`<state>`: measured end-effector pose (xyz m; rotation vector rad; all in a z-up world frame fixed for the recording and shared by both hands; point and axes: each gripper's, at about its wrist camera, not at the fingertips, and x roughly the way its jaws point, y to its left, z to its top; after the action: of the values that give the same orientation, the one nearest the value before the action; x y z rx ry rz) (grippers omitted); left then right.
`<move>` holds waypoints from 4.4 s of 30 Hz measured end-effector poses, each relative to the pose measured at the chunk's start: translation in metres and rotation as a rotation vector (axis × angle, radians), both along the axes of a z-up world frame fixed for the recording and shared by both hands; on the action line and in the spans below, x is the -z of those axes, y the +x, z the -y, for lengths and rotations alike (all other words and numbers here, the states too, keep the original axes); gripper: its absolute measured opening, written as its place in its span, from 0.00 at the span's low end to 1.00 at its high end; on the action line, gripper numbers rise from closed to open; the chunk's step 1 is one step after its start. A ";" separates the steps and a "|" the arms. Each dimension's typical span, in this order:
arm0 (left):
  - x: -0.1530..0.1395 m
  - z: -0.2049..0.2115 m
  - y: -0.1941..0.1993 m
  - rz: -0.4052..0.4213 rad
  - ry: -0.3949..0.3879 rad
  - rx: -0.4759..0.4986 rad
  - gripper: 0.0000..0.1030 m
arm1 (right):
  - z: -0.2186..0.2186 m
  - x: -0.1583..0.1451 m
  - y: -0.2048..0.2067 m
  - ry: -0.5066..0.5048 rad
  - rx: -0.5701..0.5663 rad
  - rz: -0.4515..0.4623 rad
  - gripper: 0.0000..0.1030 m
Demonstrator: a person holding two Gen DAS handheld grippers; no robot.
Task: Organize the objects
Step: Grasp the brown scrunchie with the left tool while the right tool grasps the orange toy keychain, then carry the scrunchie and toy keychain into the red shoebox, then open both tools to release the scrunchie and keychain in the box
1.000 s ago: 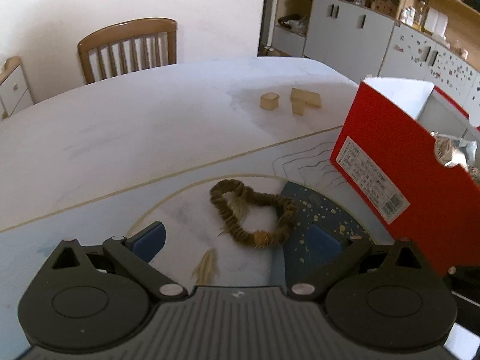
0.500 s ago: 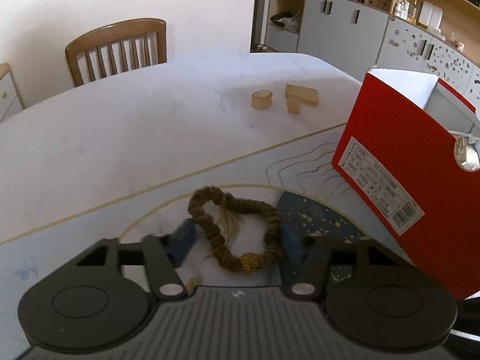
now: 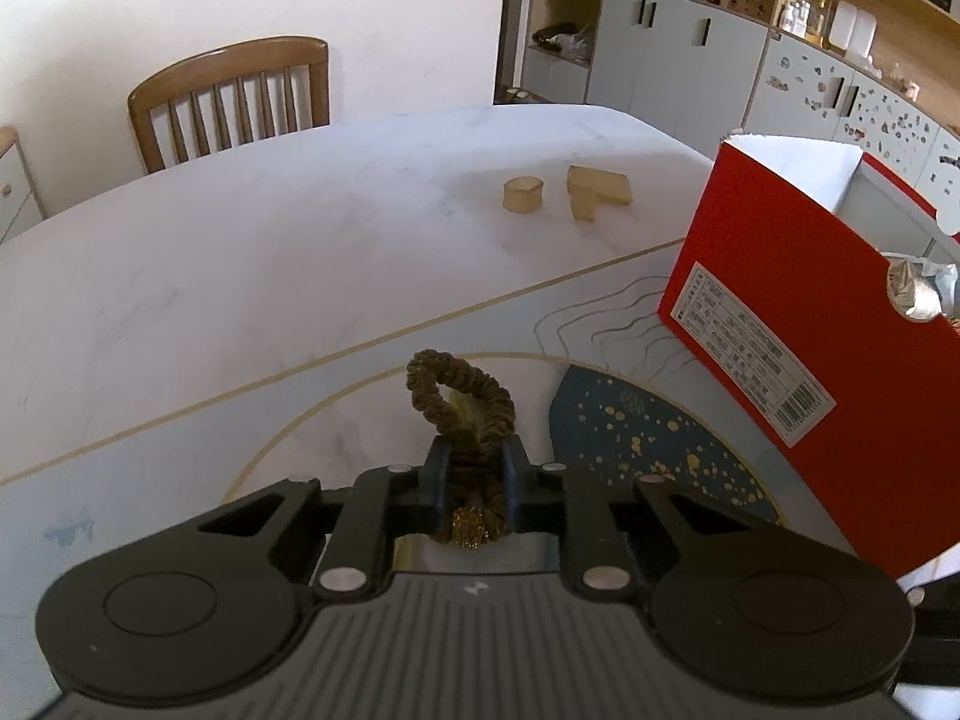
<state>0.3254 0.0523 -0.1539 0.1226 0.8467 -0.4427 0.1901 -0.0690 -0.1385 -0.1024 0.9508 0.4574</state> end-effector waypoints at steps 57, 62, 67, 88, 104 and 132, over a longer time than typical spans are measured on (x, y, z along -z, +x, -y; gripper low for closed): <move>-0.136 0.116 -0.103 0.070 -0.167 0.187 0.15 | 0.205 -0.132 -0.058 0.127 0.337 0.358 0.23; -0.133 0.156 -0.100 0.067 -0.147 0.217 0.15 | 0.235 -0.124 -0.052 0.122 0.339 0.348 0.23; -0.129 0.196 -0.087 0.041 -0.148 0.241 0.15 | 0.262 -0.109 -0.042 0.096 0.338 0.331 0.23; -0.056 0.296 -0.031 -0.140 0.018 0.230 0.15 | 0.288 -0.058 -0.015 0.040 0.193 0.190 0.23; -0.049 0.298 -0.031 -0.187 0.047 0.201 0.21 | 0.307 -0.059 -0.011 0.082 0.163 0.147 0.36; -0.128 0.192 -0.102 -0.011 -0.202 0.221 0.25 | 0.272 -0.120 -0.058 0.194 0.347 0.275 0.70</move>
<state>0.2235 -0.1402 -0.0257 0.0271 0.7972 -0.7343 0.1322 -0.3408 -0.0188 0.1705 0.6333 0.2050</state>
